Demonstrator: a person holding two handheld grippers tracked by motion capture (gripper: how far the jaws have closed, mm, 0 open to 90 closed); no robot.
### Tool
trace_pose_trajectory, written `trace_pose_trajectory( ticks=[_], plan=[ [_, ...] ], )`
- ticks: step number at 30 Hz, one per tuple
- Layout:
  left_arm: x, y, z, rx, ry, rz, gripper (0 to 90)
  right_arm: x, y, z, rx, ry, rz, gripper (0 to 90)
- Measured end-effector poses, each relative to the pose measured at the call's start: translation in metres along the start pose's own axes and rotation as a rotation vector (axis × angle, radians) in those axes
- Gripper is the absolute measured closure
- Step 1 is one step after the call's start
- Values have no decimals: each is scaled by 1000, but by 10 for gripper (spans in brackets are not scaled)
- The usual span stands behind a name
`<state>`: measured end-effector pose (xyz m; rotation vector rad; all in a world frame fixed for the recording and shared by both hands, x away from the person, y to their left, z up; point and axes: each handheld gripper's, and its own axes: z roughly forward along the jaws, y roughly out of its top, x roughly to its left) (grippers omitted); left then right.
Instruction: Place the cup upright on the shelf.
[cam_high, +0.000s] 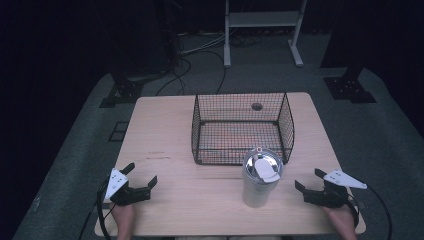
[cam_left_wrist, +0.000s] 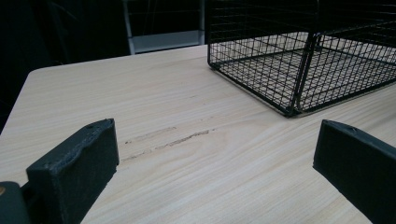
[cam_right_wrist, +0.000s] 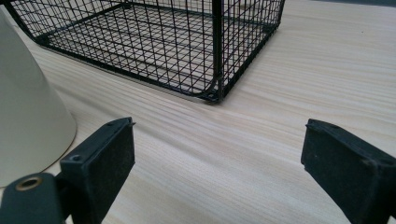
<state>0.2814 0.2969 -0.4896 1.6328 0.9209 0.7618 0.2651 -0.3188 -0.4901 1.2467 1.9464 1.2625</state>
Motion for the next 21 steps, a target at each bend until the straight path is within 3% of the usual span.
trace_pose_trajectory(
  ticks=[13, 17, 21],
  plan=[
    [0, 0, 0, -1, -1, 3, 0, 6, 5, -4, -22, 25, -19, 92],
    [0, 0, 0, -2, -2, 1, 0, 11, 8, -7, -34, 53, -26, 92],
    [0, 0, -1, -3, -3, 1, 0, 17, 13, -11, -44, 59, -61, 92]
  ],
)
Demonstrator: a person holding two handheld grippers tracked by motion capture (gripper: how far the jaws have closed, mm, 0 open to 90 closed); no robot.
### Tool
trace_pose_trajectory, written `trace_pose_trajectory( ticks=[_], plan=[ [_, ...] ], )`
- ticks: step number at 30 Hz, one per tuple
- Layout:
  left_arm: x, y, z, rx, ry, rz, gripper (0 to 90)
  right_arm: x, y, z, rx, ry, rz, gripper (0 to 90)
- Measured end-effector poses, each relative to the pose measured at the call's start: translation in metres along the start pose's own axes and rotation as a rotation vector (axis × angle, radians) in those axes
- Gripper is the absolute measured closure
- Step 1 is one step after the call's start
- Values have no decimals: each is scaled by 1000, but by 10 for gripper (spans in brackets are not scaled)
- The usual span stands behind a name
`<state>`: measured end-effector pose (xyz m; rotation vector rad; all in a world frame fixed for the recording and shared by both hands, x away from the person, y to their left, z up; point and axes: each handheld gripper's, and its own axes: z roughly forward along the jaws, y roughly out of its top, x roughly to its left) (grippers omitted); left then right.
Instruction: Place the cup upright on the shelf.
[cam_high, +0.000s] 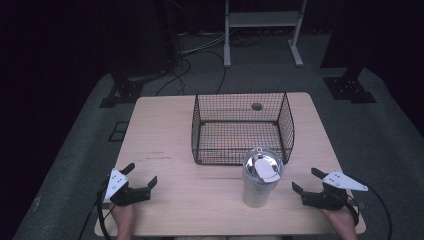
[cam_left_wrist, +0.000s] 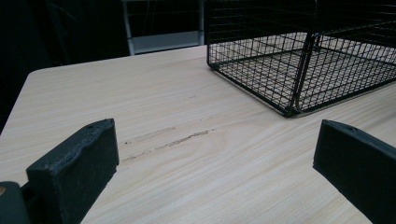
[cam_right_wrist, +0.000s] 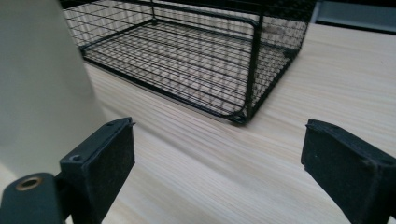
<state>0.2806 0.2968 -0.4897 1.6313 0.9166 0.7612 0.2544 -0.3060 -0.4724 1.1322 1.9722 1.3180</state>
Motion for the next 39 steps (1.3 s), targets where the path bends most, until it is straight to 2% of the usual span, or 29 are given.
trace_pose_trajectory(
  ticks=[6, 8, 9, 19, 33, 35, 36, 37, 39],
  plan=[
    [0, 0, 0, 0, 0, 0, 0, 13, 7, -2, -6, 58, -42, 92],
    [0, 0, 0, 0, 0, -1, 0, 15, 8, -3, -9, 64, -46, 92],
    [0, 0, 0, 0, 0, 0, 0, 17, 10, -3, -11, 75, -64, 92],
    [-1, 0, 0, 1, 3, 4, 0, 24, 15, -9, -12, 109, -99, 92],
    [0, 0, 0, 1, 2, 1, 0, 40, 21, -16, -5, 192, -137, 91],
    [0, 0, 0, 2, 2, 1, 0, 45, 22, -14, -3, 231, -146, 92],
    [0, 0, 0, 1, 2, 2, 0, 45, 22, -14, -3, 231, -146, 92],
    [0, 0, 0, 2, 2, 4, 0, 48, 23, -13, -1, 263, -155, 92],
    [-1, 0, 0, 2, 2, 5, 0, 51, 23, -10, 4, 276, -165, 92]
  ],
)
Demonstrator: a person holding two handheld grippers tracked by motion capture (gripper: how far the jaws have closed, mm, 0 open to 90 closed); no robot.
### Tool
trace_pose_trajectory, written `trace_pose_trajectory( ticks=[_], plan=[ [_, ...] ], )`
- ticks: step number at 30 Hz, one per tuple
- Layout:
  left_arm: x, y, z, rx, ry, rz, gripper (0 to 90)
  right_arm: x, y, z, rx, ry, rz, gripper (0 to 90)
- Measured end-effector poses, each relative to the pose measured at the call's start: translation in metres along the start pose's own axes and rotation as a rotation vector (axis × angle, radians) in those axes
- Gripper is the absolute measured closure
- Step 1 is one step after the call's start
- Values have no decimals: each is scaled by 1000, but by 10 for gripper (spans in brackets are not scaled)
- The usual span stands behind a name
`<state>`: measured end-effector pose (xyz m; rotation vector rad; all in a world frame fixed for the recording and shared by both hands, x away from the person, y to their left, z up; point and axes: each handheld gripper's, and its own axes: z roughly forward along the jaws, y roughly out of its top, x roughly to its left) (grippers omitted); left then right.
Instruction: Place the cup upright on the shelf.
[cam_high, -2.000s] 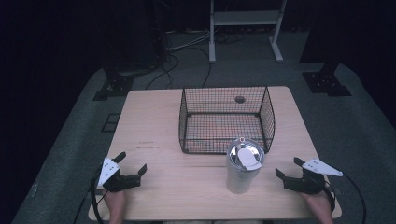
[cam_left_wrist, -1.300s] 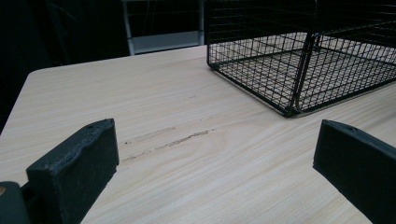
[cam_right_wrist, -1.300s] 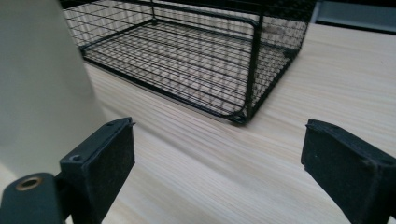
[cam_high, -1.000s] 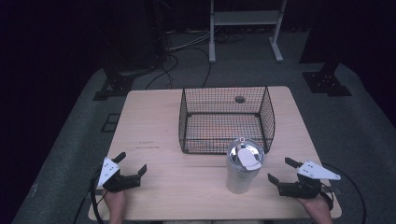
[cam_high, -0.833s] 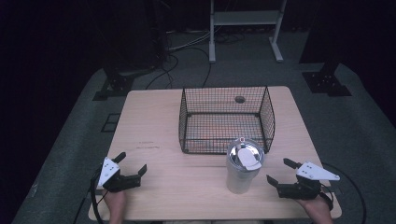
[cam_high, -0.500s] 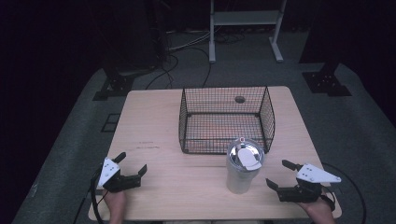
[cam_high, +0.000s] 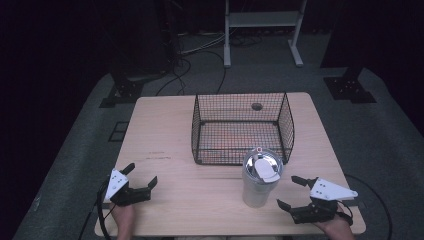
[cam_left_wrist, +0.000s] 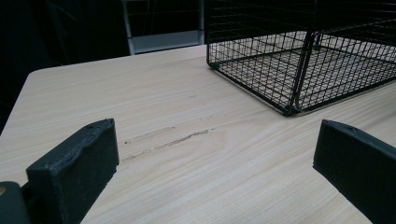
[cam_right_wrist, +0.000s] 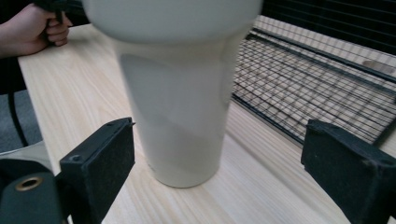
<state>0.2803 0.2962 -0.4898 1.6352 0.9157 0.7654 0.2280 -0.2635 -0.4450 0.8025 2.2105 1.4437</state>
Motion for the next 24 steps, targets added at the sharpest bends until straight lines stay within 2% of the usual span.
trace_pose_trajectory(
  ticks=[9, 10, 13, 24],
  plan=[
    [0, 0, 0, 0, -1, -1, 0, 6, 4, 12, 1, 24, -14, 91],
    [0, 0, 0, 0, -1, -1, 0, 5, 5, 15, -6, 39, 6, 91],
    [0, 0, 0, 0, -1, 0, 0, 5, 6, 18, -7, 45, 14, 91],
    [0, 0, 0, 0, -2, 2, 0, 7, 17, 32, -2, 58, -13, 91]
  ],
)
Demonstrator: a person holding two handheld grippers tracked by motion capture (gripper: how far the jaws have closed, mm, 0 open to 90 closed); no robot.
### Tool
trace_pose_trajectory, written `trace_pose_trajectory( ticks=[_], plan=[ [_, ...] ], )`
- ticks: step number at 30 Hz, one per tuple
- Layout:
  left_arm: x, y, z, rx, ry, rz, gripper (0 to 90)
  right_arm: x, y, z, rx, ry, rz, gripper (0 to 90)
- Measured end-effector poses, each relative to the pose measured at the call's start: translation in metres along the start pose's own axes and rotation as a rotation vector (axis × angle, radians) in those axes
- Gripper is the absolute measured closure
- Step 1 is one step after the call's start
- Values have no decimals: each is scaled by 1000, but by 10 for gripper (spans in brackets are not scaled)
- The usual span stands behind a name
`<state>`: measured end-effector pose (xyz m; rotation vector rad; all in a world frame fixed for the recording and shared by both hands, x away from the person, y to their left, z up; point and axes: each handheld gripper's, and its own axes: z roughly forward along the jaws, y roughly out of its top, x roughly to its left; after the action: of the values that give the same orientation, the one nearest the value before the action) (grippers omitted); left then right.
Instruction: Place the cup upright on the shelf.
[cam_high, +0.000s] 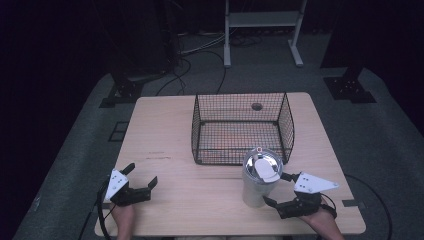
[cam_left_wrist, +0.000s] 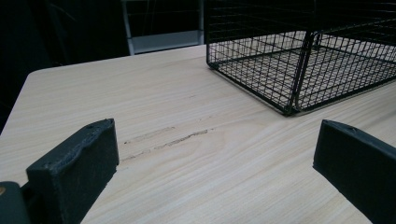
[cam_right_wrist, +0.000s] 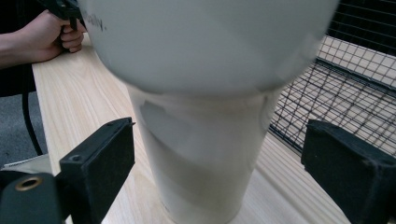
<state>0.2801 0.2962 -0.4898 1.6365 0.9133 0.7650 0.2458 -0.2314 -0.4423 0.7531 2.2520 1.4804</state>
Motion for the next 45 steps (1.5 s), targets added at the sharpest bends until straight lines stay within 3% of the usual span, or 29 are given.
trace_pose_trajectory(
  ticks=[11, 18, 27, 45],
  plan=[
    [0, 0, 0, 0, 0, 0, 0, 2, 5, 18, -12, 26, -22, 84],
    [0, 0, 0, 0, 0, 1, 0, 6, 7, 30, -46, 7, -43, 78],
    [0, 0, 0, 0, 0, 2, 0, 8, 5, 35, -89, -11, -55, 74],
    [0, 0, 0, -1, 0, -3, 0, 8, 7, 35, -90, -3, -36, 88]
  ],
)
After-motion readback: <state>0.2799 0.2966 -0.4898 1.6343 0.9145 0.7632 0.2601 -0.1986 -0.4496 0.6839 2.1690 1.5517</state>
